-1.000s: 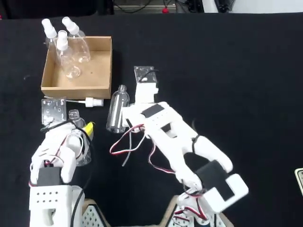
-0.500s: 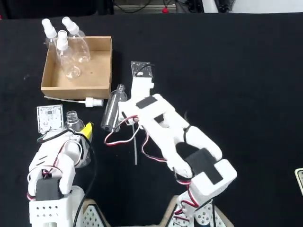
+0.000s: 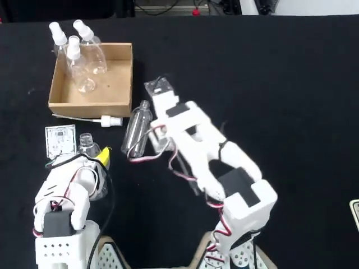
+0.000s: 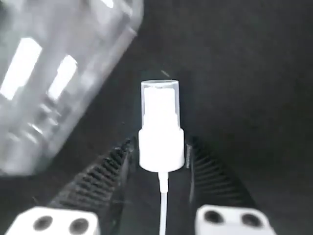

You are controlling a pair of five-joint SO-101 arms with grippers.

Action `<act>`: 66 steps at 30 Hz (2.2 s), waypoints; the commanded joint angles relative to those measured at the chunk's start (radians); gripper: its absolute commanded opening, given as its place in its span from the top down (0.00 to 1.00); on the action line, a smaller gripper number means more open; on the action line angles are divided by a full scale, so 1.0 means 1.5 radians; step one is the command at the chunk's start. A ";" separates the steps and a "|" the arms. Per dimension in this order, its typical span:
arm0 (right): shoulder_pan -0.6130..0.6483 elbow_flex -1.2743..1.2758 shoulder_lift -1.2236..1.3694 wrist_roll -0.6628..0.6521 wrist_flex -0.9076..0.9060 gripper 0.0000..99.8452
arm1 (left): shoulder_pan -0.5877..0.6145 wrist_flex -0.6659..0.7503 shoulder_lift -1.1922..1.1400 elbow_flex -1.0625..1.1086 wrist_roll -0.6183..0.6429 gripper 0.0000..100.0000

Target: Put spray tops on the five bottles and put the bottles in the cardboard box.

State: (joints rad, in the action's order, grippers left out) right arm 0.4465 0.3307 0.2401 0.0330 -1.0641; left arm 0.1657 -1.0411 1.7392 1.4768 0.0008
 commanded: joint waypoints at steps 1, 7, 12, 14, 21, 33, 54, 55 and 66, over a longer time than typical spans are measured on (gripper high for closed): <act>-0.044 -0.067 -0.021 -0.080 -0.118 0.85 | -0.005 0.001 0.007 -0.009 0.002 0.84; -0.061 -0.080 -0.022 -0.130 -0.191 0.85 | -0.006 0.001 0.007 -0.009 0.002 0.84; -0.053 -0.137 -0.017 -0.128 -0.192 0.84 | -0.006 0.001 0.007 -0.009 0.002 0.84; -0.052 -0.161 -0.017 -0.128 -0.194 0.84 | -0.006 0.001 0.007 -0.009 -0.006 0.84; -0.012 -0.209 0.007 -0.128 -0.225 0.84 | -0.006 0.000 0.005 -0.008 -0.015 0.84; -0.001 -0.236 0.169 -0.099 -0.155 0.84 | -0.007 0.001 0.007 -0.001 -0.019 0.84; -0.019 -0.308 -0.225 -0.072 -0.275 0.98 | -0.007 0.000 0.007 -0.005 -0.019 0.84; -0.019 -0.325 -0.252 -0.051 -0.274 0.98 | -0.008 0.000 0.007 -0.009 -0.019 0.84; -0.023 -0.456 -0.356 0.080 -0.249 0.98 | -0.216 -0.001 0.007 -0.066 -0.062 0.84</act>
State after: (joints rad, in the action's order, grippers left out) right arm 0.4189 -0.2831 -0.2417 0.1082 -1.4630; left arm -0.0736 -1.0411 1.7377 1.4799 -0.0882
